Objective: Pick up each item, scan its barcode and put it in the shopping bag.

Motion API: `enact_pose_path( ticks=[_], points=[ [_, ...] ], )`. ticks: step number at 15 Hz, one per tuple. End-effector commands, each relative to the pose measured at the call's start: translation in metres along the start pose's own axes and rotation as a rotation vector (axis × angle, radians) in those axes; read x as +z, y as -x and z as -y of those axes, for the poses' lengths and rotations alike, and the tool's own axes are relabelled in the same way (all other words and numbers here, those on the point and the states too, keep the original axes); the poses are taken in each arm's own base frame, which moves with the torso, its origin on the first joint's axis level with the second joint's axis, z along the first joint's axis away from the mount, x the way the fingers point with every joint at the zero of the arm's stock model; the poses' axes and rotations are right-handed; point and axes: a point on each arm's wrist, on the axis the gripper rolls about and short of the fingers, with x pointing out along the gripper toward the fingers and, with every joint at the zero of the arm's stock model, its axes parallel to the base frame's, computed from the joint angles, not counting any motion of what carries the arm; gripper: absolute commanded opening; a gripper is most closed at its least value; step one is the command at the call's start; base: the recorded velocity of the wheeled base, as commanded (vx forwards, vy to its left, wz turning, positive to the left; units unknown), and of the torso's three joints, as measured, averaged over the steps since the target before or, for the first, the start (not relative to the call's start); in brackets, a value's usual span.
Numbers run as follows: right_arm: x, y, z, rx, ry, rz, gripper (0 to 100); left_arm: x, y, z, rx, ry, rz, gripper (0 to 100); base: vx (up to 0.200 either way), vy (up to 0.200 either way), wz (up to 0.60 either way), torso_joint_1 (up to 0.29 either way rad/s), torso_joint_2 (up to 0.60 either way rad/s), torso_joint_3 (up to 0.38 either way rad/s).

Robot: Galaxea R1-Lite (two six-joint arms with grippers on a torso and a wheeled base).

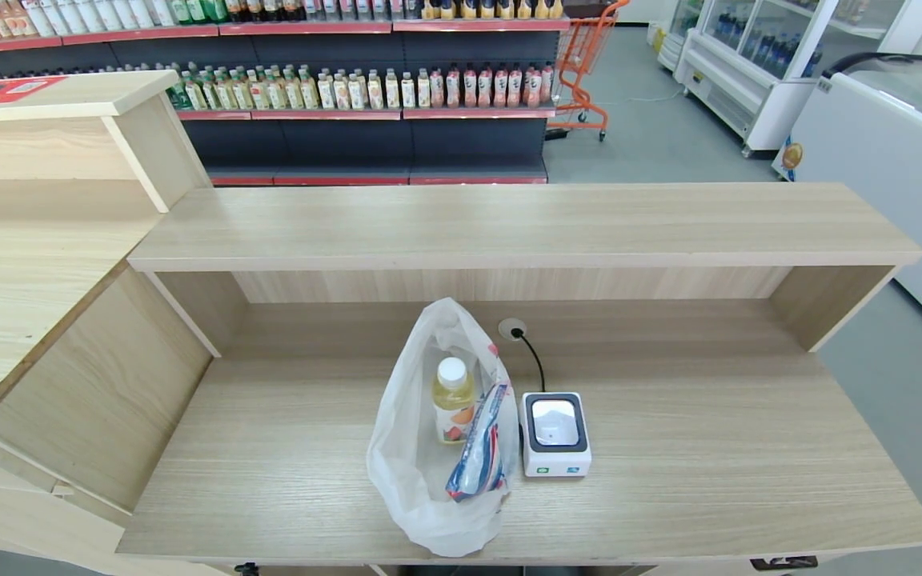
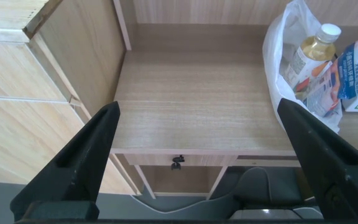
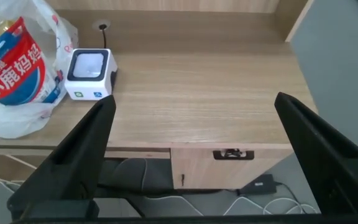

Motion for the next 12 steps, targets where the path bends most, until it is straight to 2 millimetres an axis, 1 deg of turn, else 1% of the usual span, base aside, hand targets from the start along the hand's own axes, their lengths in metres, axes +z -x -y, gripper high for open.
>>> enact_pose_path(
  ticks=[1,12],
  points=[
    [0.0000,-0.0002,0.0000,-0.002,-0.020,-0.004,100,0.0000,0.0000,0.0000,0.001,0.000,0.001,100,0.000,0.000,0.00,0.000,0.00,0.000],
    [0.0000,-0.0002,0.0000,-0.002,-0.019,-0.004,100,0.0000,0.0000,0.0000,-0.001,0.000,0.001,100,0.000,0.000,0.00,0.000,0.00,0.000]
  ],
)
